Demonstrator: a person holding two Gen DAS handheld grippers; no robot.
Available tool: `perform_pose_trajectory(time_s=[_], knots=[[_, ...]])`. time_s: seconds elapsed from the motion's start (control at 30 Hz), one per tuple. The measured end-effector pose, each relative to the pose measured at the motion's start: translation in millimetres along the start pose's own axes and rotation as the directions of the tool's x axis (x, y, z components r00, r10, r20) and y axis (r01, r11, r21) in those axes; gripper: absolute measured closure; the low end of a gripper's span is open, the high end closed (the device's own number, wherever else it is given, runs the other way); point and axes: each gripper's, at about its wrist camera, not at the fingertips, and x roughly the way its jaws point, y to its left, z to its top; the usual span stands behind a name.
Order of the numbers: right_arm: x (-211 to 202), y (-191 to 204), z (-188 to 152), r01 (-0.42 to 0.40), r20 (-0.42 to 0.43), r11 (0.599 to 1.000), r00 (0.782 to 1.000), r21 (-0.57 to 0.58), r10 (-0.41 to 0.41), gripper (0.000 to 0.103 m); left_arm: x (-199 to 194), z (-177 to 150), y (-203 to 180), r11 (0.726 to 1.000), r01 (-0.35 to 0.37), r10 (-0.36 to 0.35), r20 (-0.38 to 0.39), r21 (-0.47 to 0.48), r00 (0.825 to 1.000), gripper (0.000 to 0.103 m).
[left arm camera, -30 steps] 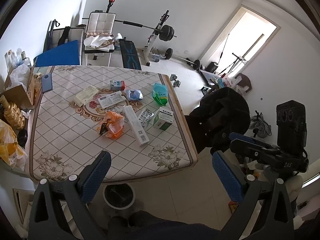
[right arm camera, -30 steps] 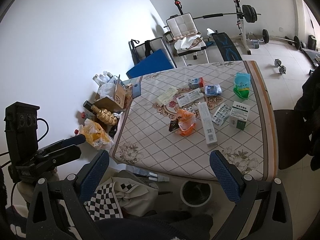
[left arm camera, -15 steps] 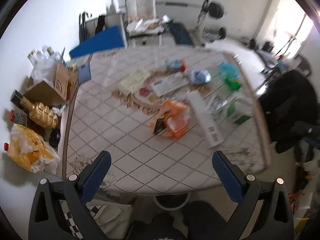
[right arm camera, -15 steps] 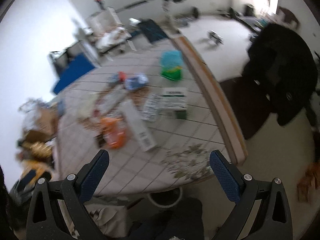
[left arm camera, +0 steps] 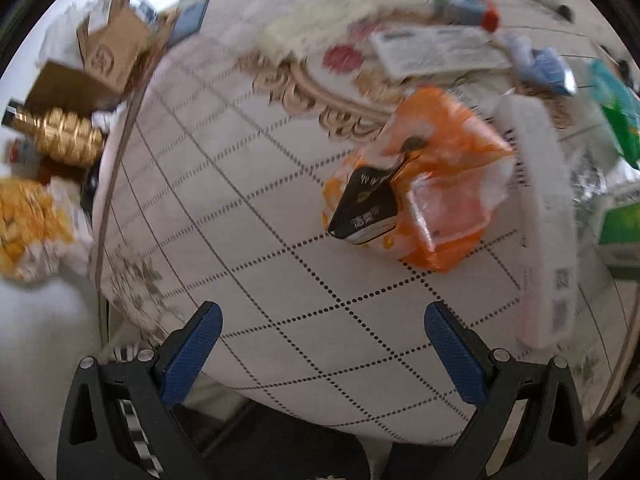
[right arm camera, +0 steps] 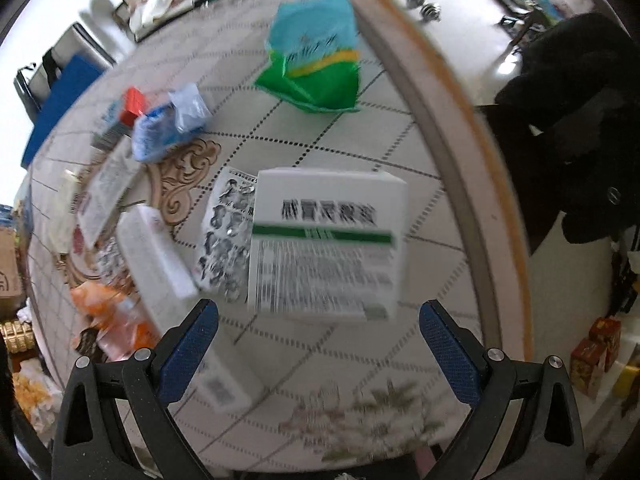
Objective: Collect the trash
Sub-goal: 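Grasp the white-green medicine box with the right tool while the left tool grasps the long white box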
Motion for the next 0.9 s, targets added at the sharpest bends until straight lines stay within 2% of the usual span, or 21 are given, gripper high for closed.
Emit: perform_pose_trajectory(time_s=[0.1, 0.17, 0.23, 0.33, 0.47, 0.57, 0.63, 0.8, 0.87, 0.9], knots=[[21.6, 2.9, 12.3, -0.009, -0.043, 0.999, 0.999, -0.049, 0.007, 0.004, 2.3, 1.1, -9.4, 0.999, 0.002, -0.003, -0.025, -0.033, 1.0, 0.0], [28.5, 1.1, 15.9, 0.006, -0.05, 0.996, 0.999, -0.087, -0.01, 0.021, -4.0, 3.8, -22.9, 0.999, 0.015, -0.016, -0.028, -0.038, 0.999, 0.0], [28.4, -7.1, 18.7, -0.017, -0.046, 0.994, 0.999, -0.113, 0.011, 0.024, -12.3, 7.9, -39.5, 0.999, 0.038, -0.039, -0.023, -0.03, 0.999, 0.0], [24.4, -25.5, 23.9, -0.006, -0.04, 0.991, 0.999, -0.137, 0.0, 0.024, -24.1, 19.4, -72.3, 0.995, 0.102, -0.102, -0.013, 0.004, 0.995, 0.0], [18.7, -53.7, 34.8, 0.041, -0.015, 0.987, 0.999, -0.158, -0.044, 0.024, -26.0, 35.0, -120.6, 0.979, 0.197, -0.195, -0.039, 0.047, 0.98, 0.0], [22.2, -69.4, 43.7, 0.066, -0.007, 0.985, 0.998, -0.158, -0.068, 0.024, -15.6, 45.6, -147.6, 0.974, 0.213, -0.208, -0.067, 0.079, 0.976, 0.002], [26.2, -76.1, 48.0, 0.069, -0.014, 0.985, 0.997, -0.161, -0.072, 0.024, -7.0, 52.5, -160.5, 0.972, 0.217, -0.208, -0.092, 0.09, 0.974, 0.014], [26.3, -80.8, 59.5, 0.063, -0.013, 0.979, 0.998, -0.194, -0.067, 0.024, 4.5, 67.7, -169.3, 0.976, 0.197, -0.187, -0.106, 0.096, 0.977, 0.031], [26.6, -78.0, 61.0, 0.063, -0.011, 0.977, 0.998, -0.205, -0.067, 0.024, 1.3, 73.4, -168.1, 0.978, 0.186, -0.178, -0.095, 0.093, 0.98, 0.048], [25.1, -74.2, 62.6, 0.064, -0.009, 0.976, 0.998, -0.209, -0.068, 0.024, 1.1, 75.3, -166.1, 0.979, 0.184, -0.176, -0.091, 0.09, 0.98, 0.06]])
